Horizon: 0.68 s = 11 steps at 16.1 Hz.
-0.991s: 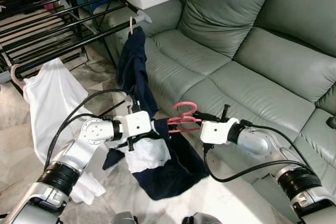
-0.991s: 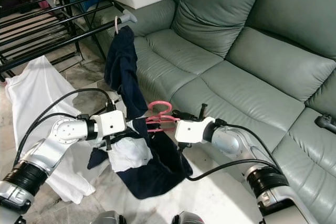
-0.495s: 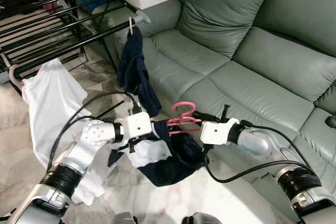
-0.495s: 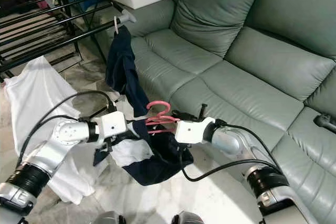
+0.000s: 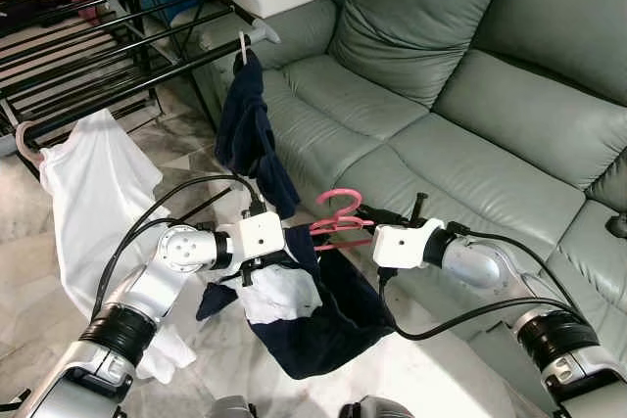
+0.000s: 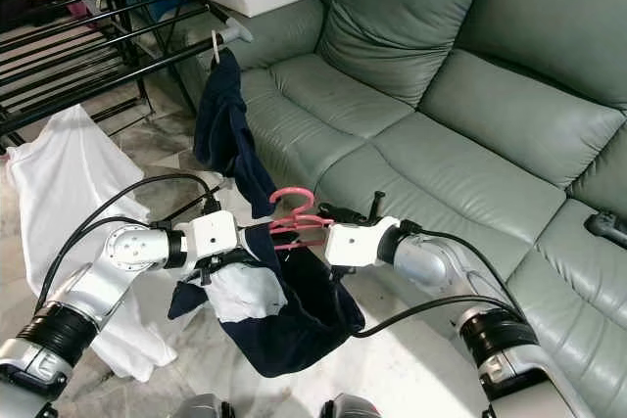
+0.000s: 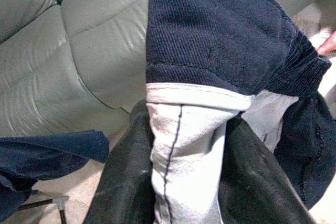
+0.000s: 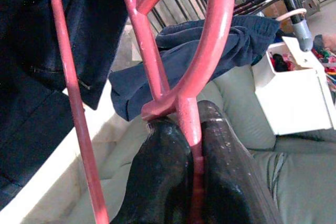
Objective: Hang hanger
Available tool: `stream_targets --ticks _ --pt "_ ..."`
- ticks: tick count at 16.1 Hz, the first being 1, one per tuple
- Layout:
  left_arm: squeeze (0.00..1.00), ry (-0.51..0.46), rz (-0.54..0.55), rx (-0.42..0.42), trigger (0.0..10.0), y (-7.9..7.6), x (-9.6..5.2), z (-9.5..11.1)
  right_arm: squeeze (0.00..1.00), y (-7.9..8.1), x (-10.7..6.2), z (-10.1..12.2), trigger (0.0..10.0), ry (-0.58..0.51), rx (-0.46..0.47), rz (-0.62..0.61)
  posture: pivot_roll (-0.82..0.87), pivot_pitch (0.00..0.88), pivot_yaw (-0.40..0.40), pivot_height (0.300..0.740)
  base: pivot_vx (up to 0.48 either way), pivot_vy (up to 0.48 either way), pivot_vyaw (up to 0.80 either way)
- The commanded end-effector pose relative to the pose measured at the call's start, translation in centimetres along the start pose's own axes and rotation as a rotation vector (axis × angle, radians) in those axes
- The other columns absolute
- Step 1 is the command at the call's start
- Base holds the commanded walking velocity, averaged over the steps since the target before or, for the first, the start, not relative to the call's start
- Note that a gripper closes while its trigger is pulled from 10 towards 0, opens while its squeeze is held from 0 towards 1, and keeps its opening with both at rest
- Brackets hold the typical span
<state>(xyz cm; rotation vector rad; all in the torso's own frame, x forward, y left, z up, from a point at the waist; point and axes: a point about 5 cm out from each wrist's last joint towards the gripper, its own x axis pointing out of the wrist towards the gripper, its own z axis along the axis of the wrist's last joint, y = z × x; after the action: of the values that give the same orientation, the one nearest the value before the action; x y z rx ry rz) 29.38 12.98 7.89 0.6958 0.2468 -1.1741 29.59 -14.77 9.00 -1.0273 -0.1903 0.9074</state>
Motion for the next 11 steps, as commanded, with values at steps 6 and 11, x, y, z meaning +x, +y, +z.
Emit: stream_targets --ticks 6,11 --pt "0.00 -0.024 0.027 -0.035 0.0 0.1 0.9 0.1 0.00 -2.8 0.7 1.8 10.0 -0.115 -0.011 -0.142 -0.02 0.010 0.021 0.740 0.000 0.000 0.00" --pt "0.00 -0.048 0.099 -0.108 0.0 0.8 0.9 -0.3 0.00 -3.5 0.9 1.7 10.0 -0.111 -0.019 -0.145 -0.02 0.005 0.021 0.740 0.000 0.000 0.00"
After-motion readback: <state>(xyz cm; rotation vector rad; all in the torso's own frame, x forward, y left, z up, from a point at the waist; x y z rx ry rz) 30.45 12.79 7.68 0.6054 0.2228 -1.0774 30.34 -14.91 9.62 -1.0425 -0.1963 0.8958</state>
